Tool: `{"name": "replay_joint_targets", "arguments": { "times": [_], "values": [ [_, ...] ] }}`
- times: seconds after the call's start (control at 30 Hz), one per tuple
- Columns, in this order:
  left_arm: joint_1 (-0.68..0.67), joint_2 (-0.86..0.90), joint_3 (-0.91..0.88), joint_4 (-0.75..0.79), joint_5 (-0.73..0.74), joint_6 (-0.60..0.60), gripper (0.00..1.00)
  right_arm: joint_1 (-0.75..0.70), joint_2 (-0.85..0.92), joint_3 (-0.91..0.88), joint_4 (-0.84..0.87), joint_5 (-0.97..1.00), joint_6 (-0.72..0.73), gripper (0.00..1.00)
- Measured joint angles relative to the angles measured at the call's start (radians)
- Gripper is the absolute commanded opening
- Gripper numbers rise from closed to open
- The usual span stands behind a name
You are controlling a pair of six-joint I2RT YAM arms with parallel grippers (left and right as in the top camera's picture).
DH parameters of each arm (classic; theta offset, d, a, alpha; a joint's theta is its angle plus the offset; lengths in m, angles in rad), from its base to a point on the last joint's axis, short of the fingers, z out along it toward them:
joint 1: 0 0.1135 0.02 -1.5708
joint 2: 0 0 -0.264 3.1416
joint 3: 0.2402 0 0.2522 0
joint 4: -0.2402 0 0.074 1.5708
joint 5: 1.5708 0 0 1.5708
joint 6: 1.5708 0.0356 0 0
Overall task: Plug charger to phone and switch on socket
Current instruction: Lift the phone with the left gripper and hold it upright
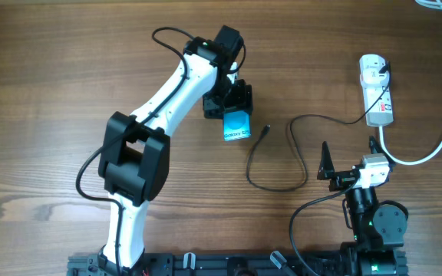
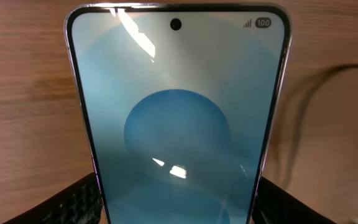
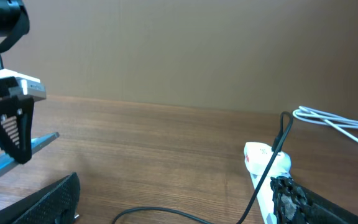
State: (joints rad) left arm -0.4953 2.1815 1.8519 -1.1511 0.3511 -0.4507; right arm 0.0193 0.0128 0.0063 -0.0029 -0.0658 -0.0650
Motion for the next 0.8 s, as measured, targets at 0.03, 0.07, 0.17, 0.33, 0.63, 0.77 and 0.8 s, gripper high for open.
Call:
{"name": "replay_joint_targets", "arguments": {
  "times": [0.03,0.07,0.17,0.33,0.63,0.77,0.8],
  "values": [
    [0.01,-0.001,0.0,-0.002,0.057,-0.001,0.77,0.0,0.0,0.0,0.0,0.0,0.0,1.0],
    [0.019,-0.001,0.0,-0.003,0.104,0.0,0.77,0.0,0.0,0.0,0.0,0.0,0.0,1.0],
    [0.059,-0.001,0.0,-0.009,0.298,-0.003,0.75,0.0,0.0,0.0,0.0,0.0,0.0,1.0],
    [0.138,-0.001,0.0,-0.013,0.611,-0.004,0.74,0.0,0.0,0.0,0.0,0.0,0.0,1.0],
    [0.276,-0.001,0.0,-0.09,0.834,-0.007,0.73,0.0,0.0,0.0,0.0,0.0,0.0,1.0],
    [0.318,-0.001,0.0,-0.133,0.902,-0.007,0.72,0.0,0.0,0.0,0.0,0.0,0.0,1.0],
    [0.325,-0.001,0.0,-0.133,0.921,-0.007,0.72,0.0,0.0,0.0,0.0,0.0,0.0,1.0]
  ]
}}
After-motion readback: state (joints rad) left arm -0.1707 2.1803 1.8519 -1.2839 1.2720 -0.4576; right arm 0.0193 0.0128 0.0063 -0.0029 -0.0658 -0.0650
